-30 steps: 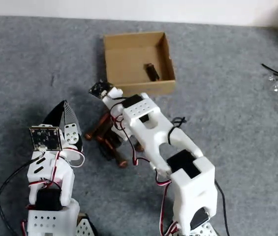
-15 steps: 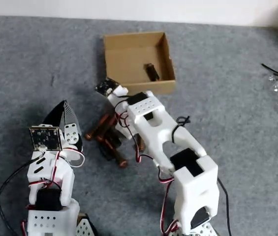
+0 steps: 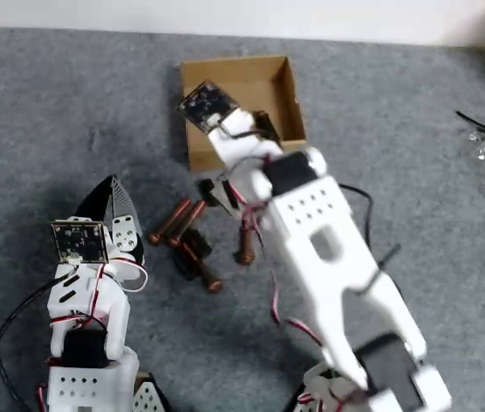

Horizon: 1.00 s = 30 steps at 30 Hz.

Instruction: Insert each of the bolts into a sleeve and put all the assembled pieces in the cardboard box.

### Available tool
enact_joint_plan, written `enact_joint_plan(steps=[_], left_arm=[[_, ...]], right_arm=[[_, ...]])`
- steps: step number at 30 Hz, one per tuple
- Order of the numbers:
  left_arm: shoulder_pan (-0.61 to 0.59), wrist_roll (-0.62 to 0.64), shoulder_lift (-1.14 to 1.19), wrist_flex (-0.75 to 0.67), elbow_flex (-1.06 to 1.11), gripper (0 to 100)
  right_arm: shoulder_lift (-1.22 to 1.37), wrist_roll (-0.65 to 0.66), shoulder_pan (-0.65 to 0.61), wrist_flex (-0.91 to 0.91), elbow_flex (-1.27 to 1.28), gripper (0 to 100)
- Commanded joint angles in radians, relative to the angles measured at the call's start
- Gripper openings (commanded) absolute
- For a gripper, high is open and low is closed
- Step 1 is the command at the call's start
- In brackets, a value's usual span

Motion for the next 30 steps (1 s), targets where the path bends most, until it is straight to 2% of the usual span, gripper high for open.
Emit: enact_joint_plan(steps=[1,5,11,16,20,25,30], left_arm=[[0.016,-0.003,0.002,-0.018,0.022,1],[0.016,-0.003,0.002,-0.018,0.022,1],[0.016,-0.003,0.002,-0.017,0.022,1],[0.016,-0.003,0.002,-0.017,0.022,1],[0.016,-0.011,0.002,-0.017,0.022,1],[0.065,-0.109,0.002,-0.006,0.022,1],[0.071,-0.107,0.004,0.031,-0.005,1]], right_arm=[[-0.191,-0.014,0.016,0.015,0.079,0.5],[-0.4,-0.014,0.019,-0.047,0.278,0.5],[-0.737,-0.014,0.137,-0.162,0.584,0.5],[-0.955,-0.014,0.22,-0.179,0.737,0.5],[-1.101,-0.015,0.223,-0.176,0.848,0.5],[-1.245,-0.069,0.223,-0.217,0.992,0.5],[-1.342,-0.064,0.225,-0.268,1.148,0.5]])
